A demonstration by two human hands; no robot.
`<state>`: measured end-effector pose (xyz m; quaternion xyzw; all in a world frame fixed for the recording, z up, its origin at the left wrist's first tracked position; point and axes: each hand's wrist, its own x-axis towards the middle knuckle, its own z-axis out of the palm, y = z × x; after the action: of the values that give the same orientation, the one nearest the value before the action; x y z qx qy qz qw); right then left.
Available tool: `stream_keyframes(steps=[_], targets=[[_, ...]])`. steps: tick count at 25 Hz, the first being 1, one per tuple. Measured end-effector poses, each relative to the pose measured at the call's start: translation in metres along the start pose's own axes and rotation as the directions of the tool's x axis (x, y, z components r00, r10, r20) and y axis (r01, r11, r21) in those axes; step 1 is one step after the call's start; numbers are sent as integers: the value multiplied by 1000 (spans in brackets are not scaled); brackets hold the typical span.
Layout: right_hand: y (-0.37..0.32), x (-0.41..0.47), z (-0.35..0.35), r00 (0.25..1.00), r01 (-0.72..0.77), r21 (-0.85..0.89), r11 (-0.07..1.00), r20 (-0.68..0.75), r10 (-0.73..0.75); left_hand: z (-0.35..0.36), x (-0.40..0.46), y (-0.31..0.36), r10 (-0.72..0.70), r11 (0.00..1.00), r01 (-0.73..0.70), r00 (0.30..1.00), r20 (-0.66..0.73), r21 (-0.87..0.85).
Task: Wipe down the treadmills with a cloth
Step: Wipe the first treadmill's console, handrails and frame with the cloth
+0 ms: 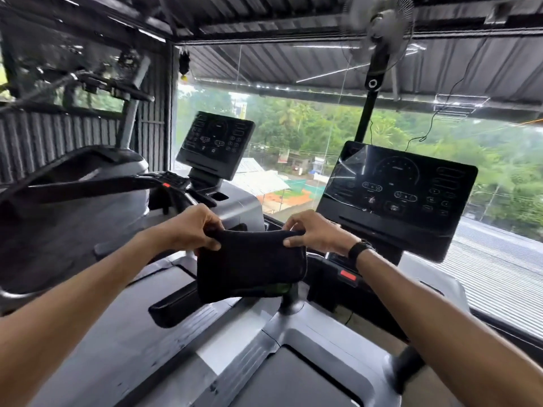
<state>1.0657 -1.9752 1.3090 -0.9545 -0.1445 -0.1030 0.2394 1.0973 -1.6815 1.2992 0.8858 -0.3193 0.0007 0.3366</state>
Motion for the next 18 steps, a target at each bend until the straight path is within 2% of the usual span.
stream_keyframes(steps=[2, 4, 6, 8, 14, 18], targets=[[-8, 8, 9, 999, 16, -2, 1000, -33, -16, -2, -9, -7, -7, 997, 15, 995, -100, 82], [-15, 14, 16, 999, 37, -30, 999, 0, -37, -2, -19, -11, -23, 995, 32, 995, -95, 92], [-18, 16, 19, 999, 46, -9, 999, 8, -46, -1, -22, -17, 18, 991, 7, 982, -189, 135], [-21, 15, 21, 997, 61, -15, 998, -49, -62, 2, -22, -22, 62, 985, -13, 959, -278, 175], [-12, 6, 24, 998, 55, -47, 997, -24, -57, 16, -18, -26, 26, 992, 5, 970, -242, 124], [7, -14, 40, 997, 41, -89, 995, 65, -35, 34, -17, -23, -20, 995, 25, 998, -52, 95]])
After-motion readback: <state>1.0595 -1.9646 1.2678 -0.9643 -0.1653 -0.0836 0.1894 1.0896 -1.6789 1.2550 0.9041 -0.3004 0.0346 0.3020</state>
